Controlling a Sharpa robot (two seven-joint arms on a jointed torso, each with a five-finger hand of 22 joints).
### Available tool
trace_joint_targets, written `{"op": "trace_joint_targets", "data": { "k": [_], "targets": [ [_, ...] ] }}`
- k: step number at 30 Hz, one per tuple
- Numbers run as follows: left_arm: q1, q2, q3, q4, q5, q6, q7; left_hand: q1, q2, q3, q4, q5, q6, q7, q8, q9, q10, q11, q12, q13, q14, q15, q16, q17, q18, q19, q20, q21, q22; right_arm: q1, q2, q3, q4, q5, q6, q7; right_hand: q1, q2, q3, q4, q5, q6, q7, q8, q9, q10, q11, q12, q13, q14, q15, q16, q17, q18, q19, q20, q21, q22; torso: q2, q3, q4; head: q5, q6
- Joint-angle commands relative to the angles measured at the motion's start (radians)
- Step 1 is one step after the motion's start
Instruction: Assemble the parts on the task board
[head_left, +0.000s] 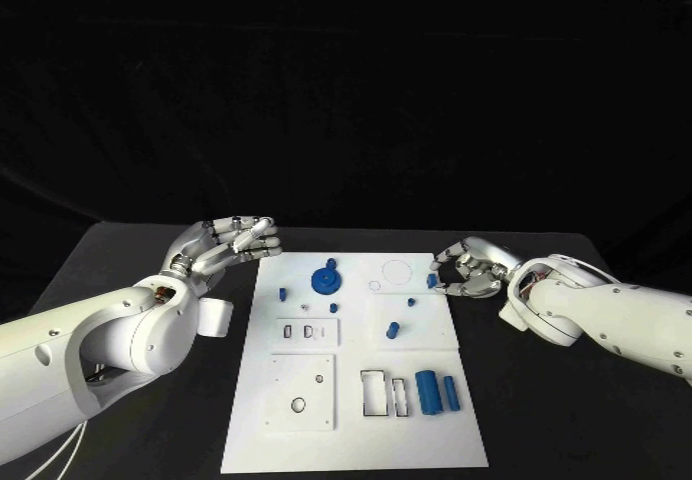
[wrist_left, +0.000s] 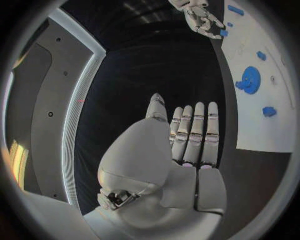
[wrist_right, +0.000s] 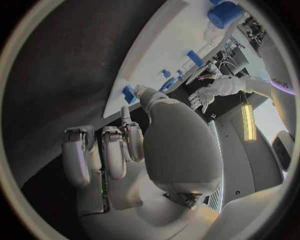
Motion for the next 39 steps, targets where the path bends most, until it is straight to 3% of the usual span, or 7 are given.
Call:
{"op": "trace_joint_targets", "data": {
  "k": [1, 8, 30, 34, 39],
  "targets": [
    [0.000, 0.001, 0.001, 0.003, 0.001, 0.015, 0.009, 0.000, 0.006, -0.005, -0.002, -0.003, -0.005, -0.001, -0.004, 0.001, -0.005, -0.003, -0.001, 0.000, -0.003, 0.001, -0.003, 0.001, 0.019, 0.000, 0.004, -0.003, -0.001, -0.002, 0.004, 0.000, -0.003, -0.009, 0.020, 0.007, 0.005, 0.007, 0.009, -0.006, 0.006, 0.009, 0.005, 0.000, -0.002, 0.002, 0.005, 0.008, 0.114, 0.106, 0.010, 0.006, 0.263, -0.003, 0.073, 0.010, 0.006, 0.237, 0.000, 0.0000, -0.0005, 0.000, 0.001],
    [0.000, 0.001, 0.001, 0.003, 0.001, 0.014, 0.009, 0.000, 0.006, -0.005, -0.002, -0.003, -0.005, -0.001, -0.004, 0.001, -0.005, -0.003, -0.001, 0.000, -0.003, 0.001, -0.003, 0.001, 0.019, 0.000, 0.004, -0.003, -0.001, -0.004, 0.015, 0.000, -0.013, -0.009, 0.022, 0.002, 0.003, 0.021, 0.045, -0.013, 0.003, 0.046, -0.001, 0.012, -0.007, 0.012, 0.000, 0.020, 0.124, 0.106, 0.006, 0.006, 0.263, -0.004, 0.077, 0.009, 0.011, 0.241, 0.000, 0.0003, 0.0010, -0.002, -0.001],
    [0.001, -0.003, 0.001, 0.004, 0.000, 0.011, 0.006, 0.002, 0.008, -0.007, -0.002, -0.004, -0.005, 0.000, -0.005, 0.002, -0.005, -0.002, -0.001, 0.000, -0.003, 0.000, -0.005, 0.002, 0.019, 0.000, 0.004, -0.004, -0.002, -0.009, 0.031, 0.000, -0.026, -0.017, 0.020, -0.011, -0.005, 0.021, 0.060, -0.016, -0.001, 0.058, -0.003, 0.015, -0.012, 0.018, -0.002, 0.026, 0.129, 0.106, 0.005, 0.006, 0.263, -0.006, 0.081, 0.007, 0.016, 0.245, -0.001, 0.0006, -0.0004, 0.002, -0.007],
    [0.001, -0.003, 0.001, 0.004, 0.000, 0.011, 0.006, 0.002, 0.008, -0.007, -0.002, -0.004, -0.005, 0.000, -0.005, 0.002, -0.005, -0.002, -0.001, 0.000, -0.003, 0.000, -0.005, 0.002, 0.019, 0.000, 0.004, -0.004, -0.002, -0.009, 0.032, 0.000, -0.029, -0.017, 0.010, -0.014, -0.011, 0.029, 0.081, -0.021, 0.000, 0.082, -0.010, 0.024, -0.013, 0.025, -0.008, 0.035, 0.137, 0.106, 0.000, 0.006, 0.263, -0.008, 0.088, 0.004, 0.024, 0.250, -0.001, 0.0005, 0.0002, 0.003, -0.007],
    [0.001, -0.004, 0.001, 0.005, 0.000, 0.011, 0.006, 0.002, 0.008, -0.007, -0.002, -0.004, -0.005, 0.000, -0.005, 0.002, -0.005, -0.002, -0.001, 0.000, -0.003, 0.000, -0.005, 0.002, 0.019, 0.000, 0.004, -0.004, -0.002, -0.009, 0.034, 0.000, -0.034, -0.016, -0.005, -0.012, -0.024, 0.054, 0.126, -0.038, -0.031, 0.146, -0.033, 0.054, -0.005, 0.038, -0.027, 0.048, 0.149, 0.106, -0.016, 0.006, 0.263, -0.010, 0.093, -0.010, 0.031, 0.255, 0.000, 0.0005, -0.0008, 0.004, -0.008]
  ]
}}
